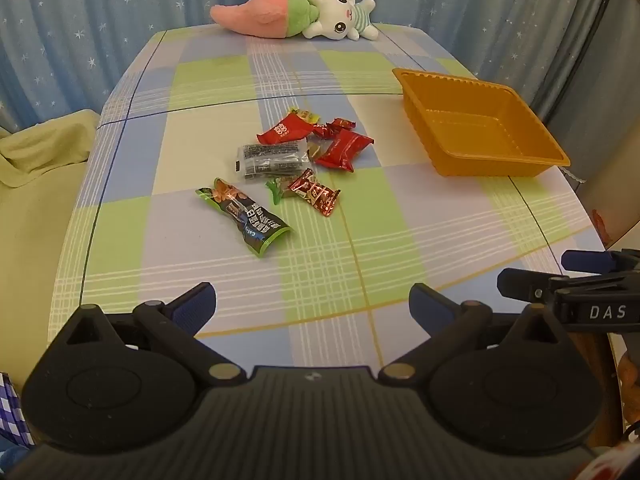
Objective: Organize snacks
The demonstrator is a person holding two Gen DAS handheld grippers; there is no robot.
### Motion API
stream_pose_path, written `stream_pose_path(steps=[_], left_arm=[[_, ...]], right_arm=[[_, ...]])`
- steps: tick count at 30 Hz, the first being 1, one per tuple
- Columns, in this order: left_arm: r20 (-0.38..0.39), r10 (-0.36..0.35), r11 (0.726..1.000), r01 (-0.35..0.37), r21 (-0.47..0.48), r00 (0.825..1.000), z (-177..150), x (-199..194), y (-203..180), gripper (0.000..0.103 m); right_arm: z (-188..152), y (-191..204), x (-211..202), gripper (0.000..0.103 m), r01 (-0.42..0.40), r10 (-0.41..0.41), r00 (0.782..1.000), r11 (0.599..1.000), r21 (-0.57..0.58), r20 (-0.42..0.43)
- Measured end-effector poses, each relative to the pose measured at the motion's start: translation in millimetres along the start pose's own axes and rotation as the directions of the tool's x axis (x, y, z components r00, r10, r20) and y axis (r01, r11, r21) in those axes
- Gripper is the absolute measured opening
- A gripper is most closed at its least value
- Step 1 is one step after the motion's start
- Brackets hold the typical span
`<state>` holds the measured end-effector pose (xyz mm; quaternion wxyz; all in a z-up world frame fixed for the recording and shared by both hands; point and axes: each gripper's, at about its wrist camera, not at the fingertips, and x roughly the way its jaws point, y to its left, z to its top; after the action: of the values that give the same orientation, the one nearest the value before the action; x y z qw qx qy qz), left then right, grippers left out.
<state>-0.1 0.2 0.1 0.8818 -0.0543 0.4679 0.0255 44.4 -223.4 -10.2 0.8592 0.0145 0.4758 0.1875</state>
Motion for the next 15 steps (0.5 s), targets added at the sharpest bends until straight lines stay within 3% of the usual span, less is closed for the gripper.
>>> stream_pose_path(steps=[15], left_arm=[[-0.006,0.002,1.000,-0.002,-0.001,1.000,-1.9,2.8,2.5,0.103]], right_arm=[[6.4,-0.6,2.7,0.103,-0.005,0.005,1.000,1.000,-0.002,-0.002]])
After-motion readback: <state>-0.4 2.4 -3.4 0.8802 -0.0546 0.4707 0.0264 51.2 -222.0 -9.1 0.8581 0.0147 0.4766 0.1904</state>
